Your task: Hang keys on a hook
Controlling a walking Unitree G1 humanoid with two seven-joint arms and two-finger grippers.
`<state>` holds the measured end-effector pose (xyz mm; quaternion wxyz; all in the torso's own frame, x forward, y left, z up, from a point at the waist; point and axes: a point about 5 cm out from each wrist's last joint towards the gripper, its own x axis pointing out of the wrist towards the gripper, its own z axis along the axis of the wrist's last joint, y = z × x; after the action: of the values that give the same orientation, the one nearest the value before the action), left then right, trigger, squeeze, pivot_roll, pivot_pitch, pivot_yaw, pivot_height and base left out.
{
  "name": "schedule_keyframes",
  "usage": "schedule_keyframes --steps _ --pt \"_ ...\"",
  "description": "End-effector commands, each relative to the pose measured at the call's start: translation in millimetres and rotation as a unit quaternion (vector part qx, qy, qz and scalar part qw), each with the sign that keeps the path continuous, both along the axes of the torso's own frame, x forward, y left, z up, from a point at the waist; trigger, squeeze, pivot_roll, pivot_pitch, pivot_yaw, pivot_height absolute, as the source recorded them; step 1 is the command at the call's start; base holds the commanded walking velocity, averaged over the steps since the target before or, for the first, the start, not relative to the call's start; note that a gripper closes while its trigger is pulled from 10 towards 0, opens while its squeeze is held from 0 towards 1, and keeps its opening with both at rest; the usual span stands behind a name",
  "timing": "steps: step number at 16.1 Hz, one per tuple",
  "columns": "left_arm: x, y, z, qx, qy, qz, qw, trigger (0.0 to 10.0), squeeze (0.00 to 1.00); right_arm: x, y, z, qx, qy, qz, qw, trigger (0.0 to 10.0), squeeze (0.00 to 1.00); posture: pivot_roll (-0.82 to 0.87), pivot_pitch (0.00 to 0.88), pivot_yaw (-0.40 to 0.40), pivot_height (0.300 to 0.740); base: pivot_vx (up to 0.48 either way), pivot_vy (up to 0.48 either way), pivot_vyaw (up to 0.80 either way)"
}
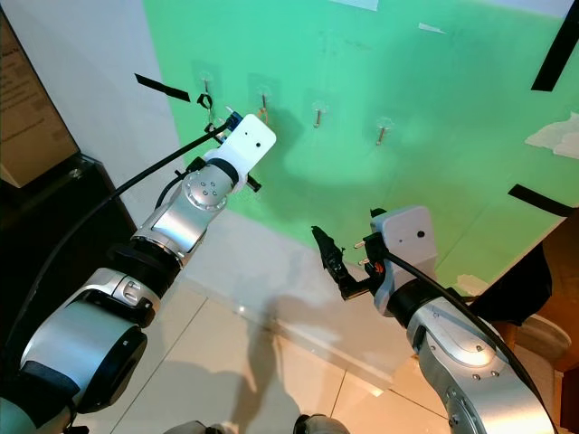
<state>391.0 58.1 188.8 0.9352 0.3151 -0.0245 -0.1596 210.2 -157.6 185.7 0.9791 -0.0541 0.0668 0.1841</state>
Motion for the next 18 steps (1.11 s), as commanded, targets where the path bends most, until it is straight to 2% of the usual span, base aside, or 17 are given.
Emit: schedule_keyframes --steps 1,3,9,18 --pt "-0.4 -1.0 1 0.003 0.002 -0.005 1.0 10.0 0.7 1.0 -0.2 3 0.002 -0.006 0.003 1.0 10.0 0.0 -0.34 0.032 0.008 0.74 0.0 0.0 0.0" --pt "-1.0 -1.7 0 -0.002 0.009 -0.009 1.0 10.0 1.0 1.1 -0.3 3 0.002 -0.006 0.003 1.0 10.0 0.0 -0.35 0.032 0.008 0.74 0.0 0.0 0.0" --pt "-2.7 -2.0 -3 -0.009 0.019 -0.014 1.0 10.0 1.0 0.7 -1.3 3 0.001 -0.006 0.002 1.0 10.0 0.0 -0.35 0.03 0.008 0.74 0.0 0.0 0.0" --pt "-10.7 5.8 -22 -0.014 0.063 -0.024 0.998 10.0 1.0 3.2 1.3 1 0.0 -0.003 0.01 1.0 10.0 0.0 -0.34 0.023 -0.001 0.74 0.0 0.0 0.0"
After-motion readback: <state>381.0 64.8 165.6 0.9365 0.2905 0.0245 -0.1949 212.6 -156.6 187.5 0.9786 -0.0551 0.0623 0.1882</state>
